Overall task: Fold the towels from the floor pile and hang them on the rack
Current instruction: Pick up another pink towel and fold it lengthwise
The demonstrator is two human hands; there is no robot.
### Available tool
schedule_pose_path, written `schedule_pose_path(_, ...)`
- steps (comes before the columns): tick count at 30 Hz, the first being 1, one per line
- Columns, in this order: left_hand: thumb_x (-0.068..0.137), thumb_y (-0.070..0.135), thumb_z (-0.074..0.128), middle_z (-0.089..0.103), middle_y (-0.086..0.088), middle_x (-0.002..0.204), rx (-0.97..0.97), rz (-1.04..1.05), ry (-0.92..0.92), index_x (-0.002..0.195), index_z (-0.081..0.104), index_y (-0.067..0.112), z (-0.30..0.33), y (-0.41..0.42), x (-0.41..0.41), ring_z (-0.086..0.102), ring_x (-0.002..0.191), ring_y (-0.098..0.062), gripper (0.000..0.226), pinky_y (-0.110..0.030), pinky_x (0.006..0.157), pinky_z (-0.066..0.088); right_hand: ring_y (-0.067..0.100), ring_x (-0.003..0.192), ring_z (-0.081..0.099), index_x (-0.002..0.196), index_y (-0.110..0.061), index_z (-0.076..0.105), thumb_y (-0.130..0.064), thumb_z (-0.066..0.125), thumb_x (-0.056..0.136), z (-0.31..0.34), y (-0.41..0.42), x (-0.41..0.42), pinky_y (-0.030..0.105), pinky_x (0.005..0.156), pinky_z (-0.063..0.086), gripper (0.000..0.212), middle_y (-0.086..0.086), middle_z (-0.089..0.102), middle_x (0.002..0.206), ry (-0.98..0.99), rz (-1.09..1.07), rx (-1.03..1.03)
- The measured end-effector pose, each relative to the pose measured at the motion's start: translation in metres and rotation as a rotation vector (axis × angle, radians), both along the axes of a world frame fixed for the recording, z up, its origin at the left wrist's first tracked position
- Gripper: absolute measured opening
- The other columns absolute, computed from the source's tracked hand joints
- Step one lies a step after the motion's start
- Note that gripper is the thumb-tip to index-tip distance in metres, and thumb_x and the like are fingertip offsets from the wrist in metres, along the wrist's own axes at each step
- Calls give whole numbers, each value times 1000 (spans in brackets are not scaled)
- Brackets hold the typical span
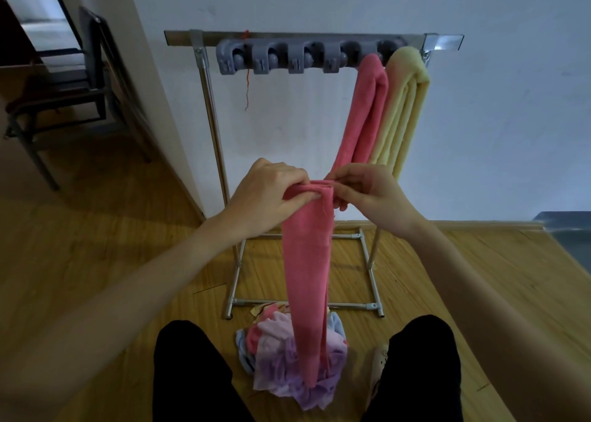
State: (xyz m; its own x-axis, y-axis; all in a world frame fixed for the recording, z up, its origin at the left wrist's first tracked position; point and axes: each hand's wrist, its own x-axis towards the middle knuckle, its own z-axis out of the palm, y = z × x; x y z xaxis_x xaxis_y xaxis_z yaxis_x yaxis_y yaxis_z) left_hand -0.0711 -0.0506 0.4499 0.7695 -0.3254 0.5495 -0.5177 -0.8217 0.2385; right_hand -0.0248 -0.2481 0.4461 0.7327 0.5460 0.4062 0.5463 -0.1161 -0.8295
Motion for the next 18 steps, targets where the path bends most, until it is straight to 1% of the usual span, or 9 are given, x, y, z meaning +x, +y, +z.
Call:
schedule_pose_path(4, 88, 58, 43, 61, 9, 66, -25, 44, -8, 83, 68, 17, 0, 0, 3, 55, 61, -6, 48, -29, 70, 45, 17, 69, 63, 107, 5, 65, 2, 56, 91, 2, 0, -3, 24, 66, 53, 18, 17, 67, 80, 4, 22, 3)
schedule_pose_path(6, 89, 55, 48, 62, 9, 66, -47, 68, -21, 84, 68, 17, 1, -1, 6, 56, 61, -6, 43, -31, 69, 48, 16, 74, 64, 109, 2, 65, 4, 61, 87, 3, 0, -5, 26, 69, 54, 22, 15, 68, 86, -11, 14, 5)
schedule_pose_path(7, 89, 52, 51, 62, 8, 66, -57, 74, -34, 83, 68, 17, 2, -2, 6, 57, 61, -7, 39, -31, 69, 47, 14, 75, 64, 109, 0, 66, 5, 65, 84, 3, 0, -6, 26, 70, 55, 26, 11, 69, 87, -43, -4, -3)
schedule_pose_path(9, 89, 47, 57, 61, 7, 65, -67, 74, -58, 82, 68, 16, 7, -6, 7, 56, 60, -8, 34, -29, 67, 44, 9, 73, 63, 108, -3, 67, 4, 69, 80, 4, 1, -6, 27, 67, 55, 29, 3, 69, 87, -123, -56, -26)
schedule_pose_path(10, 88, 48, 57, 62, 6, 65, -62, 74, -64, 82, 69, 15, 11, -8, 7, 56, 60, -9, 35, -28, 67, 43, 8, 71, 62, 106, -4, 68, 4, 69, 79, 4, 1, -4, 27, 64, 54, 28, 1, 68, 86, -150, -83, -28)
schedule_pose_path(13, 82, 54, 53, 65, 5, 70, -38, 56, -69, 88, 71, 15, 27, -12, 5, 59, 63, -10, 42, -32, 73, 49, 6, 64, 60, 100, -6, 69, 3, 67, 82, 11, -4, 2, 27, 58, 50, 20, -5, 67, 82, -198, -128, -37)
schedule_pose_path(15, 81, 49, 56, 67, 4, 75, -36, 19, -84, 94, 71, 15, 39, -11, 2, 61, 68, -11, 39, -32, 81, 48, 0, 62, 60, 97, -6, 67, 6, 65, 83, 18, -5, 5, 20, 58, 47, 19, -7, 65, 79, -172, -155, 0)
schedule_pose_path(18, 85, 31, 67, 69, 3, 85, -11, 3, -163, 103, 65, 15, 47, -8, 0, 61, 78, -13, 25, -26, 88, 34, -7, 58, 59, 98, -6, 62, 10, 60, 85, 21, -1, 7, 7, 57, 43, 21, -15, 62, 73, -101, -202, 109)
